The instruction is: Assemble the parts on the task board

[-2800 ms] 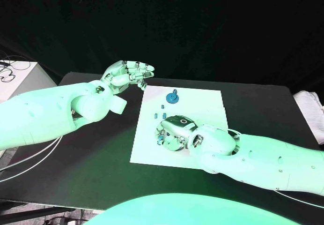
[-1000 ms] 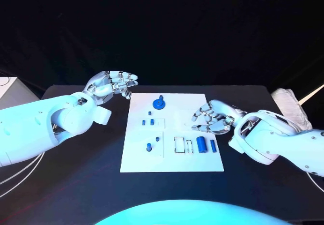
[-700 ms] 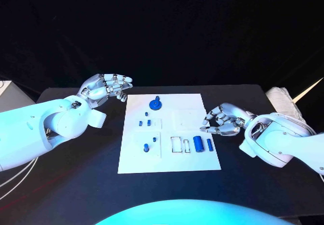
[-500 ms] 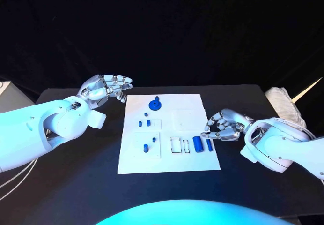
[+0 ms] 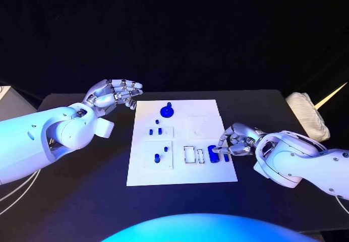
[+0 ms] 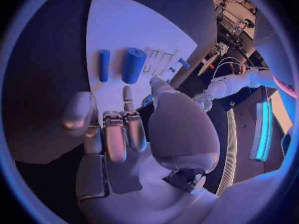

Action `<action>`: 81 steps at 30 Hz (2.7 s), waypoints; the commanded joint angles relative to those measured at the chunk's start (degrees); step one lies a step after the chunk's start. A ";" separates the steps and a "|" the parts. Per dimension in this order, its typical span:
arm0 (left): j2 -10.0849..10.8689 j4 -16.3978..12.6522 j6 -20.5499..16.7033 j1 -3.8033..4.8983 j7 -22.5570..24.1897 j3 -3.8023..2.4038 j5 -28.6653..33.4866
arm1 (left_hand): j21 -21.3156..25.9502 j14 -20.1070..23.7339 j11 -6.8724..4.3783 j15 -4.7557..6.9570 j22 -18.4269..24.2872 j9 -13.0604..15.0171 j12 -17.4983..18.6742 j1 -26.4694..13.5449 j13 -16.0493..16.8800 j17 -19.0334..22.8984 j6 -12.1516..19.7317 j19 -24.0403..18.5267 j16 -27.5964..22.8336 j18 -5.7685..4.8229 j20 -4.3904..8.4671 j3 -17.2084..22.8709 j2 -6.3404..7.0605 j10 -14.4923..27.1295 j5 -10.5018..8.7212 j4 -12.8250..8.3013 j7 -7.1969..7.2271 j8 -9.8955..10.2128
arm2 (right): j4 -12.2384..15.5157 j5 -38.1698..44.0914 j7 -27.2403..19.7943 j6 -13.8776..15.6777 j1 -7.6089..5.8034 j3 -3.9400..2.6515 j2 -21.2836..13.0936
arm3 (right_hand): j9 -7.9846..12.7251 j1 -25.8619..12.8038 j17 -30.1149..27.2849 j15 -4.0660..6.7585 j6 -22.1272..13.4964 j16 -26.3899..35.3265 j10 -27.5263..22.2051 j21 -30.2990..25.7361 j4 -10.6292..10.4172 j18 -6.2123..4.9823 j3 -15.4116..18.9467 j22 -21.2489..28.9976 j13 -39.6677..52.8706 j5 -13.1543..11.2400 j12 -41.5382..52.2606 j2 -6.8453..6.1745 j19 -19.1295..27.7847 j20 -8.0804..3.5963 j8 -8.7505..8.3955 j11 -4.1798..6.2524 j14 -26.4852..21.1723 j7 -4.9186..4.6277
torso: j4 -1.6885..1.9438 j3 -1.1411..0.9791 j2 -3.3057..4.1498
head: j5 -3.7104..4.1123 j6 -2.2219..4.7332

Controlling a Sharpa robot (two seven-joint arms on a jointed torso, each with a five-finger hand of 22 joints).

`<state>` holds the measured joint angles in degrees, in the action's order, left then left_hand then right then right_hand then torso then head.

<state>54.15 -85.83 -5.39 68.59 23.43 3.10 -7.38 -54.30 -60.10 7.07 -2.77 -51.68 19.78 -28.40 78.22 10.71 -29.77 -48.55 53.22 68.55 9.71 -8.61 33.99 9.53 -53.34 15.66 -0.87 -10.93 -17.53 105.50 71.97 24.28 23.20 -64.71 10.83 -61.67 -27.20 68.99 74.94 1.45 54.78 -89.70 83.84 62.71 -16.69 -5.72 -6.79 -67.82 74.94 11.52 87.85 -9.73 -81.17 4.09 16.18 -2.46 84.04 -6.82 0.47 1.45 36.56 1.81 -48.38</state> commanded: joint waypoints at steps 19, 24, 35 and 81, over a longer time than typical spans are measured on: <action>0.22 -0.16 1.24 -0.10 0.15 -0.04 0.44 | -0.02 0.42 0.08 -0.17 0.08 -0.07 -0.25 -0.53 -0.03 0.05 0.32 -0.40 -0.27 0.88 0.18 0.22 -0.02 0.38 -0.20 0.04 -0.01 -0.08 | -4.21 7.02 3.38 -2.46 2.40 0.04 4.81 | -0.22 -2.16 15.06 0.78 1.50 -0.30 4.12 0.21 -0.07 0.30 3.25 -0.32 12.18 0.52 0.21 1.39 -0.26 -0.36 1.56 0.81 5.96 0.79 | 0.02 -0.02 -0.03 | 0.08 -0.50; 0.22 -0.15 1.66 -0.10 -0.24 -0.04 1.90 | 0.00 0.43 0.08 -0.16 0.09 -0.06 -0.29 -0.53 -0.01 0.06 0.34 -0.40 -0.26 0.89 0.19 0.25 -0.02 0.37 -0.19 -0.04 -0.02 -0.10 | -5.42 7.90 3.62 -3.84 3.00 0.05 6.01 | -0.34 -2.09 15.06 0.96 2.16 -0.30 4.20 0.35 0.00 0.33 4.63 -0.58 12.33 0.26 0.25 1.22 -0.27 -0.49 2.16 1.04 5.96 1.08 | -0.04 -0.01 -0.06 | 0.06 -0.60; 0.31 -0.21 2.22 -0.10 -0.79 -0.04 2.57 | 0.00 0.43 0.08 -0.16 0.09 -0.06 -0.29 -0.52 -0.01 0.06 0.34 -0.40 -0.26 0.89 0.19 0.26 -0.02 0.37 -0.19 -0.06 -0.02 -0.11 | -6.03 7.90 3.81 -5.93 3.48 0.06 7.00 | -0.43 0.23 15.06 1.24 2.68 -0.30 4.23 0.48 0.17 0.36 5.36 -0.89 12.42 0.38 0.22 1.13 -0.31 -0.74 2.85 1.36 5.96 1.41 | -0.03 0.02 -0.06 | 0.20 -0.72; 0.05 -0.10 3.15 -0.09 -1.21 -0.03 2.39 | 0.02 0.47 0.09 -0.15 0.10 -0.03 -0.31 -0.50 0.00 0.07 0.25 -0.40 -0.26 0.89 0.19 0.32 -0.06 0.41 -0.16 -0.16 -0.03 -0.20 | -1.52 -5.55 2.96 -3.29 -1.43 -0.42 8.49 | 0.00 -0.76 15.06 2.78 6.79 -0.30 5.71 0.99 -0.10 0.52 3.81 -2.37 14.41 6.16 1.56 4.52 -0.75 -2.06 6.10 3.21 5.96 3.47 | -0.08 -0.08 0.04 | 0.00 -0.19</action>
<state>54.34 -85.80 -3.48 68.58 22.02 3.10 -5.27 -54.30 -59.89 7.07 -2.99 -51.68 19.77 -28.40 78.22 10.71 -29.78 -48.55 53.23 68.55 9.71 -8.61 33.99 9.54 -53.34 15.66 -0.87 -10.93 -17.53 104.17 68.51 27.52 21.97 -66.36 10.38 -53.54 -27.22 68.74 74.92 3.91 59.25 -89.68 84.14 63.56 -16.76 -5.73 -2.80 -70.14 74.95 17.94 89.12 -5.27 -81.97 2.44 22.08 0.31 84.04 -5.43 0.32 1.45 36.52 1.81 -48.55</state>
